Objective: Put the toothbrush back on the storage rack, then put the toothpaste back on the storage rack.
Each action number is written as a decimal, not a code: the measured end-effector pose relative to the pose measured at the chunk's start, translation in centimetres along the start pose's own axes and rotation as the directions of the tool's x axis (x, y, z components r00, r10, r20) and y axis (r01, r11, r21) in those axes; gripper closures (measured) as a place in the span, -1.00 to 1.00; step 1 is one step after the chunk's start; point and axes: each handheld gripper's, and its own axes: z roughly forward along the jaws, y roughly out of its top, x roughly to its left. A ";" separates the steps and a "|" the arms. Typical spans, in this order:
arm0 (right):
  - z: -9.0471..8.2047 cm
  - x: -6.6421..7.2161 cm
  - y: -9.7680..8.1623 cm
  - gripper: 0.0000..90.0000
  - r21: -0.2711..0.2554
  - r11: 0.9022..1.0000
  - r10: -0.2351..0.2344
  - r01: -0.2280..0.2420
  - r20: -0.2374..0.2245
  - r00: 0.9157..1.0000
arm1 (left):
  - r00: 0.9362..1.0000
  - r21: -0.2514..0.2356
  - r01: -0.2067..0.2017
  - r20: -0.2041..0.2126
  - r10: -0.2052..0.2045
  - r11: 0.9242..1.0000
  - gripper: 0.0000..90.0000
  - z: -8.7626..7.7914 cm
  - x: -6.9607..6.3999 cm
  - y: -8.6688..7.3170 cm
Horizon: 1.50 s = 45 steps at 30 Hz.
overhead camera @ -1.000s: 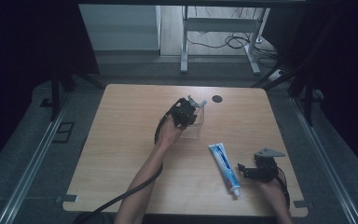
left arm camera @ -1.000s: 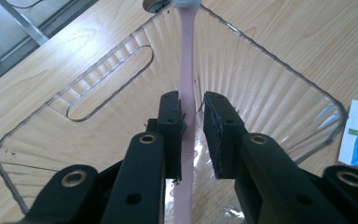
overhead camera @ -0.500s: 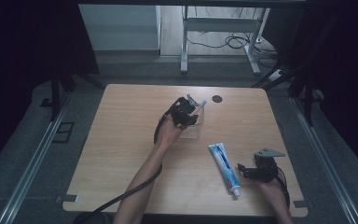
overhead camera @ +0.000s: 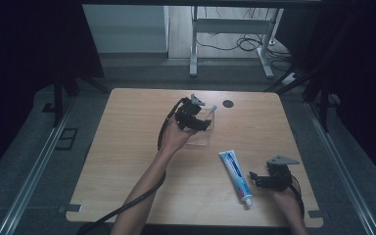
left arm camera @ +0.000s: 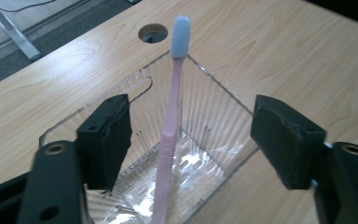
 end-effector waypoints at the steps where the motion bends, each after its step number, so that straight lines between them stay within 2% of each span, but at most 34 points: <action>1: 0.0 0.0 0.0 -0.69 0.000 1.000 0.000 0.000 0.000 1.000 | 1.000 -0.005 0.002 -0.001 -0.002 1.000 -0.39 -0.2 0.0 0.0; 10: 0.0 0.0 0.0 -0.69 0.000 1.000 0.000 0.000 0.000 1.000 | 1.000 0.007 0.015 0.011 -0.015 1.000 -0.67 -1.8 -0.1 -0.4; 23: 0.0 0.0 0.0 -0.69 0.000 1.000 0.000 0.000 0.000 1.000 | 0.998 -0.004 0.047 0.031 -0.047 0.999 -0.72 -3.9 0.3 -2.3; 34: 0.0 0.0 0.0 -0.69 0.000 1.000 0.000 0.000 0.000 1.000 | 0.998 -0.003 0.047 0.032 -0.046 0.999 -0.76 -4.9 0.1 -3.8; 45: 0.0 0.0 0.0 -0.69 0.000 1.000 0.000 0.000 0.001 1.000 | 0.999 0.001 0.025 0.024 -0.025 1.000 -0.87 -6.0 -0.6 -5.8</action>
